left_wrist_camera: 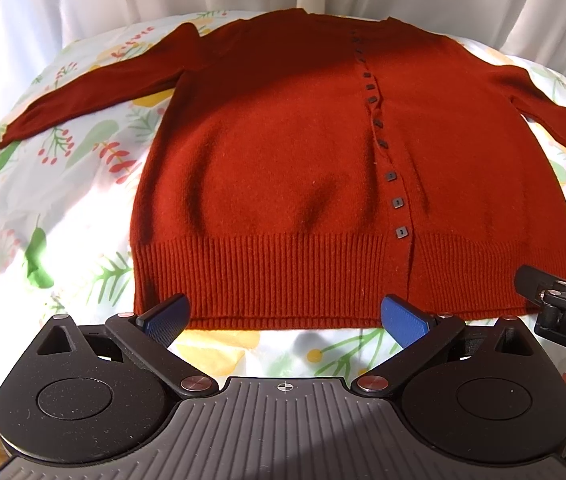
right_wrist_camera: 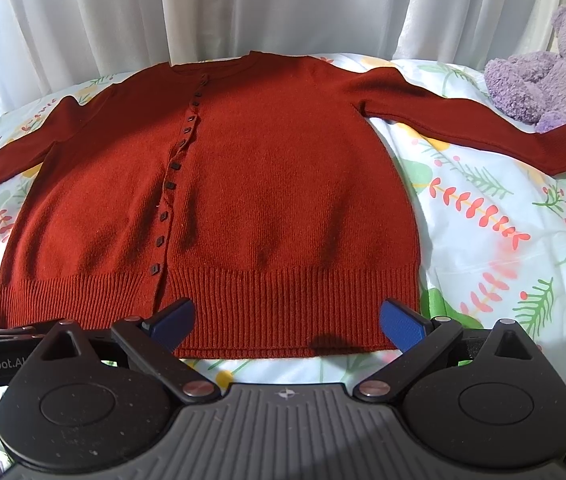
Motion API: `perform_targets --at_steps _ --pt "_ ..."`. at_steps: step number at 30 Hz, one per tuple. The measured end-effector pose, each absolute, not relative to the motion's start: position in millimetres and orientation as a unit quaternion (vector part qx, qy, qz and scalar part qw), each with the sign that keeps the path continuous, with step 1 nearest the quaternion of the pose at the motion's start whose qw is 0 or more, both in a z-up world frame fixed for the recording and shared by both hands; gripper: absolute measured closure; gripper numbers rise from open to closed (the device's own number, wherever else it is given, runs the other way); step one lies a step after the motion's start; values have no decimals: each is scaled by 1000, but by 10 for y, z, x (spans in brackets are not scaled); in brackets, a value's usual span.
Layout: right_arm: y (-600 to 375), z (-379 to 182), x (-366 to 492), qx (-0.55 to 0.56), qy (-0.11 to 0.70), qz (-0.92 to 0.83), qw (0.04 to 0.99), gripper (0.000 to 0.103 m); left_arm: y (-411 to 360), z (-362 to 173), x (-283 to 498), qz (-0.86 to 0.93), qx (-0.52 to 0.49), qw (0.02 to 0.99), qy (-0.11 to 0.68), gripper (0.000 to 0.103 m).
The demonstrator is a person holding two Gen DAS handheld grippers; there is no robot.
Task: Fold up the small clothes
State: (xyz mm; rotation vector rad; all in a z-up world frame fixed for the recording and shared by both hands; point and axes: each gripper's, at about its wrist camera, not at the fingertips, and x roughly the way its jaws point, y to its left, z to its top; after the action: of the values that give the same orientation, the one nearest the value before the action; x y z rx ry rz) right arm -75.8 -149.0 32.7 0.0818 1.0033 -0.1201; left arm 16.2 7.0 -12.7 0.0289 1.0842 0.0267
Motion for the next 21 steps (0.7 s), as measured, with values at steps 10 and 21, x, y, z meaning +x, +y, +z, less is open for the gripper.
perform_targets --at_steps 10,21 --pt "-1477 336 -748 39 481 -57 874 4 67 -120 195 13 12 855 518 0" --pt "-1459 352 -730 41 481 -52 874 4 80 -128 210 12 11 854 521 0"
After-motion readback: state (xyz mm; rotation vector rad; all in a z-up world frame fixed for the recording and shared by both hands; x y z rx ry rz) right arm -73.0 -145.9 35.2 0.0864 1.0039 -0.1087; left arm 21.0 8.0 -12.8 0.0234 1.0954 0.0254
